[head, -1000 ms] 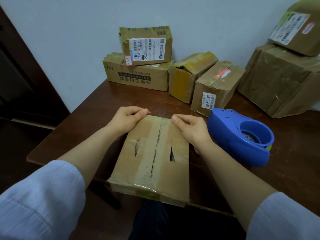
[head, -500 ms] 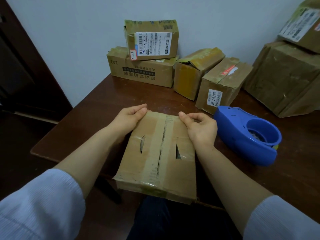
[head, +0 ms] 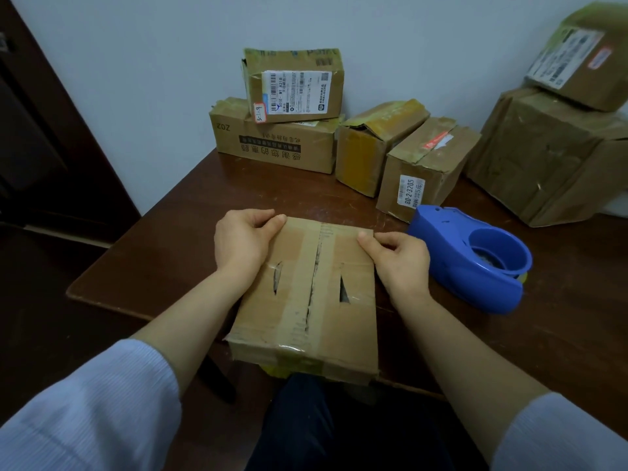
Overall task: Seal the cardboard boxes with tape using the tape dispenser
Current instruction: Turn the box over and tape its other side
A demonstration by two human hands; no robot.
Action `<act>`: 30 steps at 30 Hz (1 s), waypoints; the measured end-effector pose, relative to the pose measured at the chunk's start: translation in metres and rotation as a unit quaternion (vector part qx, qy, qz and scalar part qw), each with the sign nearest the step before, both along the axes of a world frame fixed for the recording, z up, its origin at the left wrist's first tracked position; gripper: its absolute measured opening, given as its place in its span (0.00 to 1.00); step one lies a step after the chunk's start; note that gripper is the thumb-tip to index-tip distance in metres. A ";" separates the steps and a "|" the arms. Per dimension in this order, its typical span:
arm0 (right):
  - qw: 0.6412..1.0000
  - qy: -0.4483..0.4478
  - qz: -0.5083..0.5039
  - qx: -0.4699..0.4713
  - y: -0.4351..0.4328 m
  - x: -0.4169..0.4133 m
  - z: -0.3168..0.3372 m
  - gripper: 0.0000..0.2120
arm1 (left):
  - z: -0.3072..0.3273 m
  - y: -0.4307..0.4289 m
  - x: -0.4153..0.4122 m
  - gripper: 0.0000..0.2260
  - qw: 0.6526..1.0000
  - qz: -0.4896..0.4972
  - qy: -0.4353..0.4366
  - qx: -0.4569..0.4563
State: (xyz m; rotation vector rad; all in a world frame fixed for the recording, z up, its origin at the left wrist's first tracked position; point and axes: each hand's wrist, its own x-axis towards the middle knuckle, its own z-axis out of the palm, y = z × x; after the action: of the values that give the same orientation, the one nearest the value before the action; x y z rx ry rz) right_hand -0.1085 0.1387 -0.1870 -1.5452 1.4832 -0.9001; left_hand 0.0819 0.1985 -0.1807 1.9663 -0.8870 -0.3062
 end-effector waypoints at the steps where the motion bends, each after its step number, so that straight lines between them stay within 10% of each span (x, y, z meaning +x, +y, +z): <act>1: 1.000 0.008 -0.010 -0.012 -0.001 0.000 0.001 0.16 | 0.003 0.000 0.000 0.16 0.999 0.006 -0.050 0.020; 6: 0.996 0.033 0.080 0.005 -0.017 0.010 0.020 0.30 | 0.017 -0.016 0.003 0.25 0.986 -0.120 -0.054 0.100; 10: 0.982 0.054 0.183 0.001 -0.021 0.023 0.020 0.17 | 0.008 -0.023 -0.002 0.15 0.957 -0.257 -0.047 0.127; 30: 0.989 -0.131 0.008 0.069 -0.020 0.025 0.003 0.12 | 0.001 -0.027 0.004 0.05 0.976 -0.173 0.131 0.018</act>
State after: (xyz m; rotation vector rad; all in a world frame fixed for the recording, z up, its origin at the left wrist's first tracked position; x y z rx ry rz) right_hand -0.0839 0.1185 -0.1836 -1.2827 1.3136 -0.9336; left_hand 0.0855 0.1719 -0.1801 1.7467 -1.0513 -0.7695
